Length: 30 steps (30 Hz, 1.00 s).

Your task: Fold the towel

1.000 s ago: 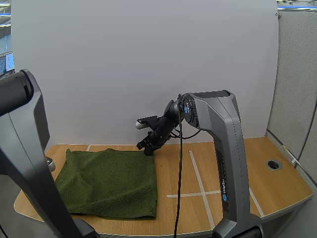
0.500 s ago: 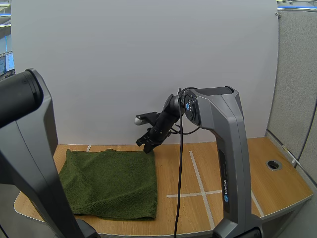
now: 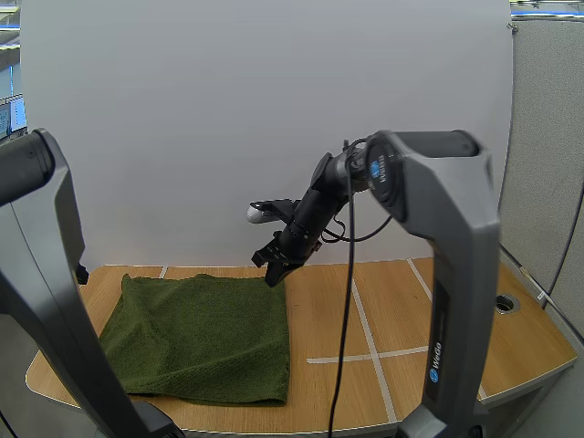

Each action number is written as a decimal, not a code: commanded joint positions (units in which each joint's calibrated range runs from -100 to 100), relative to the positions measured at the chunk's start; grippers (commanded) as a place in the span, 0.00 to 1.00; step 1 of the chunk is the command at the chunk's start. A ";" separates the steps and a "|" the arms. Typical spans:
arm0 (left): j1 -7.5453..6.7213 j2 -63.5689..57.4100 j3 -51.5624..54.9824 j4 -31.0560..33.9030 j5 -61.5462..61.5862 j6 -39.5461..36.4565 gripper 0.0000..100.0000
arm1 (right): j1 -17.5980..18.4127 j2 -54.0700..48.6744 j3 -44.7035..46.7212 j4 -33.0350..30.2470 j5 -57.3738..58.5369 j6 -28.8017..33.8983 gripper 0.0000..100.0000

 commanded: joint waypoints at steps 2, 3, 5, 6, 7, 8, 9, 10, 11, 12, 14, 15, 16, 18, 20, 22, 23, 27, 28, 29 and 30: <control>-1.64 2.27 -1.25 -1.42 2.54 -0.54 0.75 | -0.03 -6.70 7.84 0.23 0.61 -1.85 0.00; -2.13 2.82 -1.25 -1.42 2.53 -0.54 0.75 | -0.03 -8.04 9.61 0.38 0.61 -2.34 0.00; -3.09 3.36 -1.25 -1.42 2.17 -0.62 0.75 | -0.03 -10.42 13.03 0.83 0.61 -2.50 0.00; -3.70 3.61 -1.25 -1.48 1.50 -0.99 0.75 | -0.03 -11.40 14.78 1.00 0.61 -2.59 0.00; -4.35 3.78 -1.28 -1.48 0.62 -1.37 0.75 | -0.03 -12.24 16.48 1.12 0.61 -2.93 0.00; -5.06 4.04 -1.58 -1.48 -0.22 -1.88 0.75 | -0.03 -12.73 18.10 1.12 0.61 -2.92 0.00; -5.51 4.51 -2.09 -1.48 -0.30 -2.28 0.75 | -0.03 -13.20 19.66 1.12 0.61 -2.92 0.00; -5.89 4.63 -2.43 -1.48 -0.45 -2.52 0.75 | -0.03 -13.47 21.10 1.24 0.61 -3.28 0.00; -6.38 5.12 -3.24 -1.48 -0.45 -2.95 0.75 | -0.03 -13.60 22.47 1.81 0.61 -4.03 0.00; -6.66 5.28 -3.80 -1.48 -0.45 -3.62 0.75 | -0.03 -13.60 23.21 1.96 0.43 -4.04 0.00; -7.00 5.98 -5.16 -1.48 -0.52 -4.74 0.75 | 0.02 -13.60 25.43 2.96 -1.12 -4.59 0.00; -7.18 6.35 -5.98 -1.58 -0.52 -5.15 0.75 | 0.02 -13.60 26.28 3.53 -2.01 -5.23 0.00; -7.20 6.65 -6.81 -1.58 -0.66 -5.55 0.75 | 0.18 -13.60 27.22 3.78 -3.06 -5.44 0.00; -7.20 7.49 -8.28 -1.21 -1.50 -5.96 0.75 | 0.82 -13.60 28.90 3.78 -4.94 -5.77 0.00; -7.20 8.24 -9.49 -0.27 -2.98 -6.95 0.75 | 2.13 -13.60 29.62 3.78 -6.27 -5.88 0.00; -7.20 9.29 -10.64 0.74 -3.33 -8.07 0.75 | 3.79 -13.60 29.62 3.68 -7.16 -5.88 0.00; -7.20 9.73 -11.06 1.04 -3.17 -8.38 0.75 | 4.52 -13.60 29.62 3.68 -7.88 -5.30 0.00; -7.26 11.56 -12.06 1.17 -3.17 -9.12 0.75 | 6.26 -13.60 29.62 1.29 -9.58 -4.01 0.00; -7.26 11.67 -12.22 1.17 -3.17 -9.12 0.75 | 6.26 -13.60 29.62 1.08 -9.58 -3.88 0.00; -7.26 12.12 -12.21 1.17 -3.17 -9.12 0.75 | 6.26 -13.60 29.62 0.76 -9.93 -3.88 0.00; -7.26 12.42 -12.21 1.17 -3.17 -9.12 0.75 | 6.26 -13.60 29.62 0.51 -10.15 -3.88 0.00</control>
